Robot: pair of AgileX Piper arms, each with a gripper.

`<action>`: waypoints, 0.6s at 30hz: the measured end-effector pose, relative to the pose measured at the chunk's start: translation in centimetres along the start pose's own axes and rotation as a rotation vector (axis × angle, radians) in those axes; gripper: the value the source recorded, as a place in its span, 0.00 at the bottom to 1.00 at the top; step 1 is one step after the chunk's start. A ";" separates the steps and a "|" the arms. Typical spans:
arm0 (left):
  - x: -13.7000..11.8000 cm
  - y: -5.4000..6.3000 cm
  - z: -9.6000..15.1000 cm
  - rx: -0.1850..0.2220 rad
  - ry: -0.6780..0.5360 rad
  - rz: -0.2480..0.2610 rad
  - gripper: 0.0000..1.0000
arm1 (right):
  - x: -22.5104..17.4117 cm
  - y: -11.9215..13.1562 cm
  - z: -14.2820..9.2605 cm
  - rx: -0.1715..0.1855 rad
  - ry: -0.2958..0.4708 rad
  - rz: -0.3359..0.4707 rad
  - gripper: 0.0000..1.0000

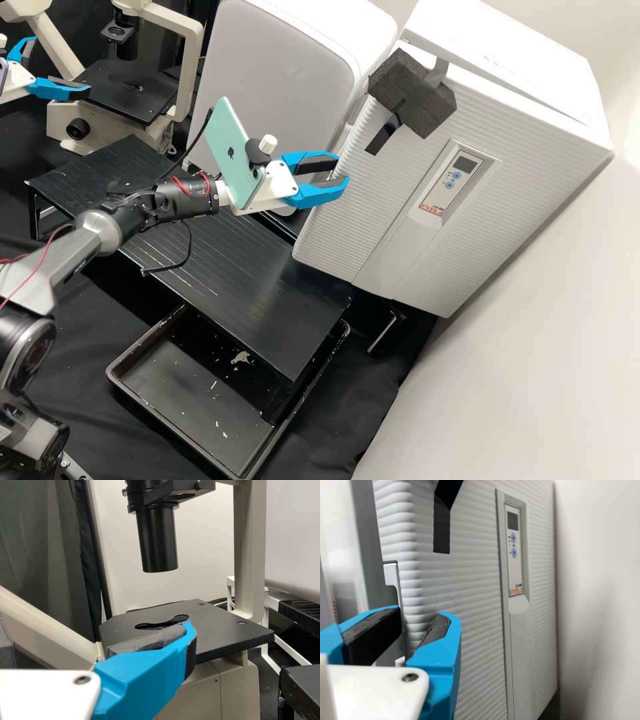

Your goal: Open the incubator door

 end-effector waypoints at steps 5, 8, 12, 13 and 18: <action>0.0 0.0 0.0 0.000 0.000 0.000 1.00 | -1.5 2.4 1.0 0.036 -0.003 0.025 0.00; 0.0 0.0 0.0 0.000 0.000 0.000 1.00 | -2.3 3.6 1.6 0.058 -0.017 0.053 0.00; 0.0 0.0 0.0 0.000 0.000 0.000 1.00 | -3.5 5.4 2.9 0.079 -0.058 0.143 0.00; 0.0 0.0 0.0 0.000 0.000 0.000 1.00 | -3.8 5.8 3.2 0.084 -0.070 0.170 0.00; 0.0 0.0 0.0 0.000 0.000 0.000 1.00 | -5.0 7.8 4.1 0.122 -0.099 0.275 1.00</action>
